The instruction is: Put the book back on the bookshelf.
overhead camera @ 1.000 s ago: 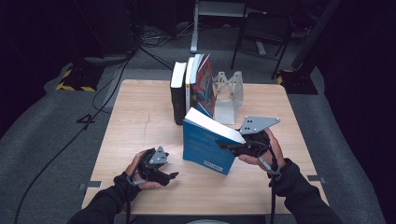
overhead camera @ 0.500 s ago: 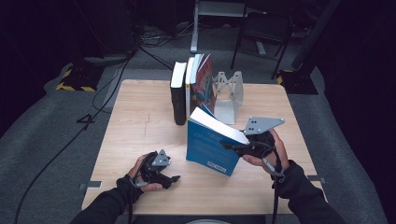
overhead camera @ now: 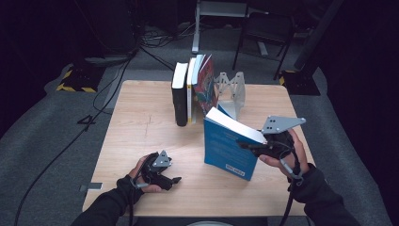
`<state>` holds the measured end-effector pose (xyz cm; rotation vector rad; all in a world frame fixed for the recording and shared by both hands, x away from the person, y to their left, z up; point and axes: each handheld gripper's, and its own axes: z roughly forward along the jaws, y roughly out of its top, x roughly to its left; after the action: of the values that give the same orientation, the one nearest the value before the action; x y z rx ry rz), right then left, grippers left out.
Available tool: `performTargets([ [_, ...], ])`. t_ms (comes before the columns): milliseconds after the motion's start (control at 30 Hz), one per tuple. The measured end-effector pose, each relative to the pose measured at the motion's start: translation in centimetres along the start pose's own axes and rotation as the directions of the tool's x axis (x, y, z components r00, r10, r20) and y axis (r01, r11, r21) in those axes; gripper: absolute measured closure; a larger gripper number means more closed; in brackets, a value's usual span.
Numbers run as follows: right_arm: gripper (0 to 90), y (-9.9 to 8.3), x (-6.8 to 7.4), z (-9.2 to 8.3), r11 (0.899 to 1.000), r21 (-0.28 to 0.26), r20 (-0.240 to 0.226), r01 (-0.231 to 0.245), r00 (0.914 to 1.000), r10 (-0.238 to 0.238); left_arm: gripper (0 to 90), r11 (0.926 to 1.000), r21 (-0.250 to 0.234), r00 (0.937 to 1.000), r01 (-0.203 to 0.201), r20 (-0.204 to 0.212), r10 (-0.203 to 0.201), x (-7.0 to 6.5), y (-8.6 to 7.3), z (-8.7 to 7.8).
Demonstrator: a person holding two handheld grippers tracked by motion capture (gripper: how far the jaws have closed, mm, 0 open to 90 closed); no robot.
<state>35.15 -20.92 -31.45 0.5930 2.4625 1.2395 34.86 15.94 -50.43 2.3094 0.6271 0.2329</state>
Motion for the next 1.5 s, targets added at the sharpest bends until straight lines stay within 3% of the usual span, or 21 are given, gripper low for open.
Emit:
performTargets([
  [233, 59.9, -0.2, -1.5, -2.6, 0.999, 0.034, 0.089, -0.010, 0.9961, 0.006, 16.3, 1.0000, -0.001, 1.0000, 0.001, 0.001, -0.001, 0.0, 0.0, 0.0],
  [567, 59.9, 0.1, -2.8, -3.6, 0.998, 0.058, 0.148, -0.029, 0.9888, 0.021, 16.3, 1.0000, -0.001, 1.0000, 0.001, 0.001, -0.001, 0.0, 0.0, 0.0],
  [933, 59.9, 2.1, -4.5, -2.1, 0.997, 0.060, 0.186, -0.052, 0.9818, 0.040, 16.3, 1.0000, -0.002, 1.0000, 0.002, 0.001, -0.002, 0.0, 0.0, 0.0],
  [1500, 59.9, 5.4, -7.4, 2.4, 0.995, 0.039, 0.231, -0.090, 0.9696, 0.079, 16.3, 1.0000, -0.001, 1.0000, 0.002, 0.001, -0.002, 0.0, 0.0, 0.0],
])
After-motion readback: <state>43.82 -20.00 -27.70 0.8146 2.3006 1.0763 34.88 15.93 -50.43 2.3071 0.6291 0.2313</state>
